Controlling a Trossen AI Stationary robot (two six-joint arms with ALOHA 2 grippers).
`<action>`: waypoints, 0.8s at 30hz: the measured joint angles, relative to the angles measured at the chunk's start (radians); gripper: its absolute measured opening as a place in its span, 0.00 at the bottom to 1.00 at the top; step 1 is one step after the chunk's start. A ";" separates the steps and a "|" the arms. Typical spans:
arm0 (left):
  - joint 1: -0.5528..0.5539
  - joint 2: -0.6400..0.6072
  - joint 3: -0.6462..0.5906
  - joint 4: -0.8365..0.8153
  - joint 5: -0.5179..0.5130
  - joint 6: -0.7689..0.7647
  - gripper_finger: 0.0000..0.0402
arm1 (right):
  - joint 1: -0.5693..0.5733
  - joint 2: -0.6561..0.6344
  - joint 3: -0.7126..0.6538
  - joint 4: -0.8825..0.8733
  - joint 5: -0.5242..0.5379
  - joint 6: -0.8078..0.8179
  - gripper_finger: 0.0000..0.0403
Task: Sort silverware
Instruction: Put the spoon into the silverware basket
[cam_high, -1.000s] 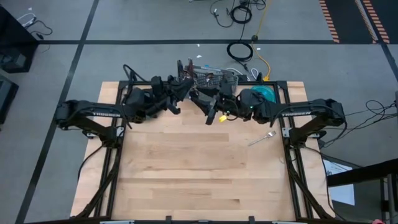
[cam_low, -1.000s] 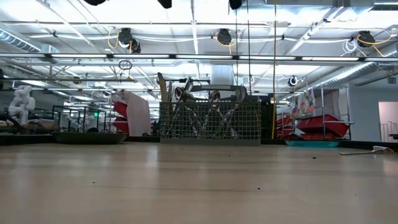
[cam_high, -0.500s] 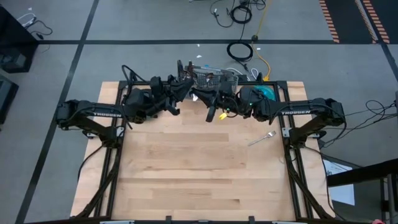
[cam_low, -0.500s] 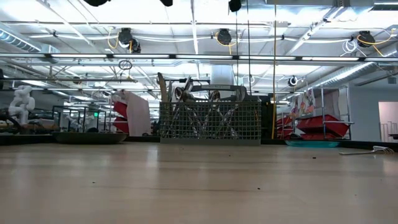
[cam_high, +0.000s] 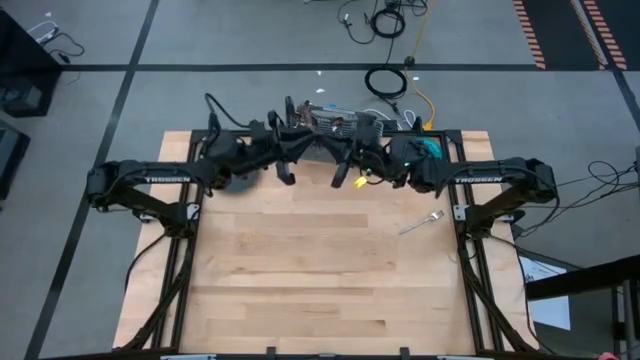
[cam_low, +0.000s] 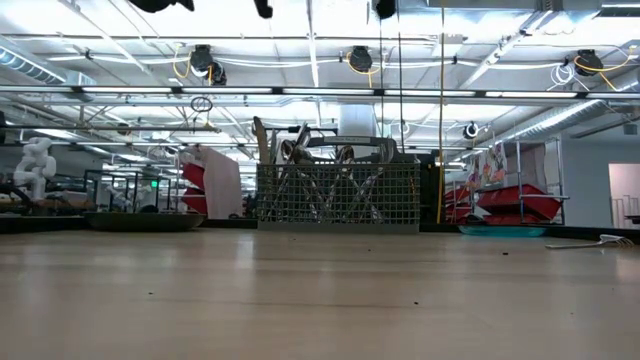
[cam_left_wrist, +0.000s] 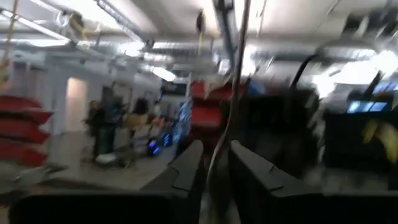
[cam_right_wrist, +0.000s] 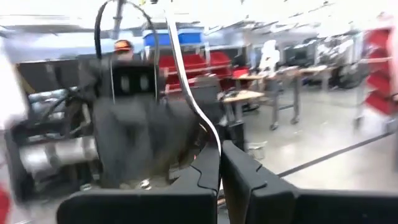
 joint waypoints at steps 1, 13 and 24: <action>0.010 -0.003 -0.001 -0.023 0.000 0.015 0.21 | -0.004 -0.009 0.000 -0.006 0.018 -0.017 0.00; 0.130 -0.133 -0.002 -0.533 -0.032 -0.074 0.26 | -0.082 -0.083 0.113 -0.720 0.584 -0.464 0.00; 0.125 -0.159 -0.002 -0.684 -0.031 -0.070 0.26 | -0.128 0.189 0.225 -0.873 0.871 -1.377 0.00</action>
